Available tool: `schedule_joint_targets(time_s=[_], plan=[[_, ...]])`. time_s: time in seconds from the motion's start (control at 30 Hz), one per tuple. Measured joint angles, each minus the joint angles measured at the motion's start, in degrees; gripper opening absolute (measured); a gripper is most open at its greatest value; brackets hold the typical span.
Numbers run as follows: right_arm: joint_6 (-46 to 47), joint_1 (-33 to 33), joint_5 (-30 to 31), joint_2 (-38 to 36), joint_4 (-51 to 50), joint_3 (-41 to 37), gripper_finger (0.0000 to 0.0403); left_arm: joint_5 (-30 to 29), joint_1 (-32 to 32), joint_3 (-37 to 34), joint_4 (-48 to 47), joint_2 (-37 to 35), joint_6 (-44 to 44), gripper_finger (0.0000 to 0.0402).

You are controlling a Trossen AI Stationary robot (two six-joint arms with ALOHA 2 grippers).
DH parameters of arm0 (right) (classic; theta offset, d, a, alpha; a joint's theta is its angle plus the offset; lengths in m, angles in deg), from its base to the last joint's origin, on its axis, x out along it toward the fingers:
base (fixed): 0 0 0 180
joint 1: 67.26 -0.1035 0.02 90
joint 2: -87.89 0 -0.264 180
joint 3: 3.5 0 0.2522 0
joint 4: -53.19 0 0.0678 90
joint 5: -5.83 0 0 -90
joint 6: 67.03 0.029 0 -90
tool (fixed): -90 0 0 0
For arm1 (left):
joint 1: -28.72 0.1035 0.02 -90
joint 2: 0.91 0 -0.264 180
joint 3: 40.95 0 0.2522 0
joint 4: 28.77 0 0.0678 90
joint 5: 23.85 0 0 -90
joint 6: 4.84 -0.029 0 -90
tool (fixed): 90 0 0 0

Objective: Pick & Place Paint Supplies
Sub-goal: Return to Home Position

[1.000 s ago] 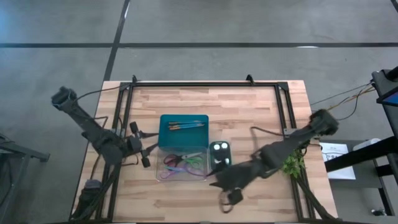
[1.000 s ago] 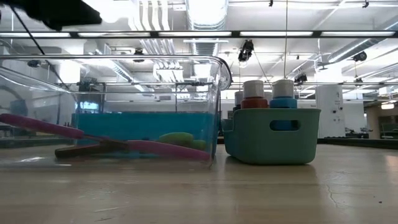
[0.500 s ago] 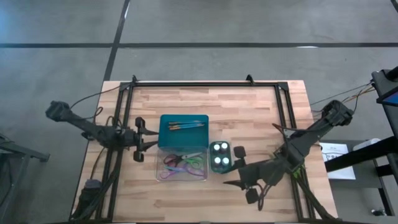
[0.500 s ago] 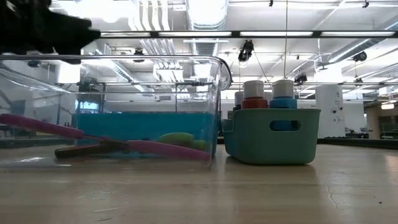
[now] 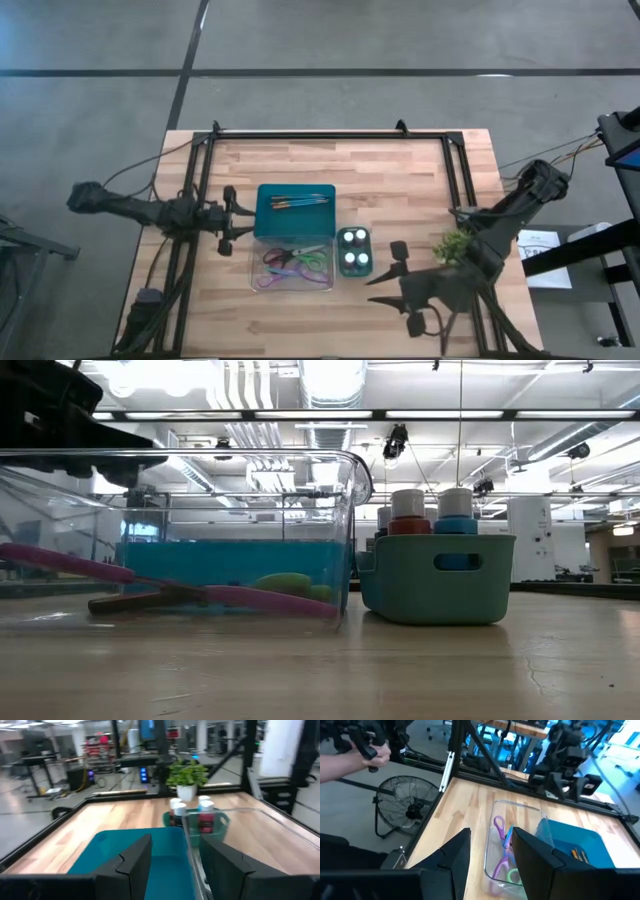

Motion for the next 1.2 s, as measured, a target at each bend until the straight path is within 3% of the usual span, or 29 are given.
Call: schedule_joint_targets(time_s=[0.2, 0.4, 0.53, 0.63, 0.77, 0.97, 1.2], plan=[[1.7, -3.4, 4.6, -2.1, 0.0, -0.4, 0.0143, 3.6, 5.4, 0.0, -2.6, -2.5, -0.4, 0.0173], [3.3, -6.6, 10.0, -3.5, -0.2, -1.7, 0.0143, 12.8, 11.0, 0.0, -4.8, -6.2, -0.4, 0.0173], [4.4, -8.5, 12.7, -4.2, -0.1, -2.5, 0.0143, 14.3, 14.3, -0.1, -8.7, -11.2, 1.6, 0.0173], [5.2, -9.7, 14.3, -4.4, -0.1, -3.0, 0.0143, 16.0, 15.6, -0.1, -11.0, -16.1, 2.0, 0.0173], [5.9, -11.4, 16.2, -4.6, 0.0, -3.6, 0.0143, 20.6, 15.6, -0.1, -10.3, -15.7, 1.2, 0.0173], [6.9, -13.4, 20.4, -4.7, 0.0, -5.2, 0.0143, 20.8, 15.4, -0.1, -10.1, -15.8, 0.9, 0.0173], [3.2, -13.2, 19.9, -4.8, 4.6, -8.5, 0.0143, 20.2, 15.4, -0.1, -10.1, -15.6, 2.6, 0.0173]])
